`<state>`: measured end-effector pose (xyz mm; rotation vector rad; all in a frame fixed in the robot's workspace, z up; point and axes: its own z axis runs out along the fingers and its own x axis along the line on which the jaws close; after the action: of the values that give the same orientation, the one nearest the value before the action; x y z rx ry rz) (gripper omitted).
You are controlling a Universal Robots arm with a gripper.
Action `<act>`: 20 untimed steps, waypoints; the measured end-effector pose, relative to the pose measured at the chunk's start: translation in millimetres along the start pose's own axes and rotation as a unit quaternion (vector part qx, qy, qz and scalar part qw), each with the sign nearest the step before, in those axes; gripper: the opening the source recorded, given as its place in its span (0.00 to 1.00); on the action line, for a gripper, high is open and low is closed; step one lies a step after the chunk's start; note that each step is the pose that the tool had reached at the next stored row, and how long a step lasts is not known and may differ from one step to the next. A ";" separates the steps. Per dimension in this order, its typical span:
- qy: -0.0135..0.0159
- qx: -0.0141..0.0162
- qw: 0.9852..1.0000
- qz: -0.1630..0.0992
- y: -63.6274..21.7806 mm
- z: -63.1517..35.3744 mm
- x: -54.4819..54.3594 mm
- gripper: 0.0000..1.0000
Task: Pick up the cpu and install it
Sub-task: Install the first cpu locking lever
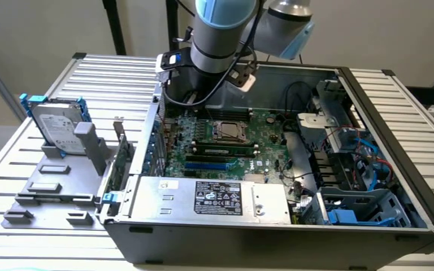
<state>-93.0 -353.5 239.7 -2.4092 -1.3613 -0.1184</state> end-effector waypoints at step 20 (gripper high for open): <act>0.037 0.020 0.998 0.036 -3.6 -0.2 -4.5 0.11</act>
<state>-98.5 -355.5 239.8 -2.3916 -1.2317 -0.1591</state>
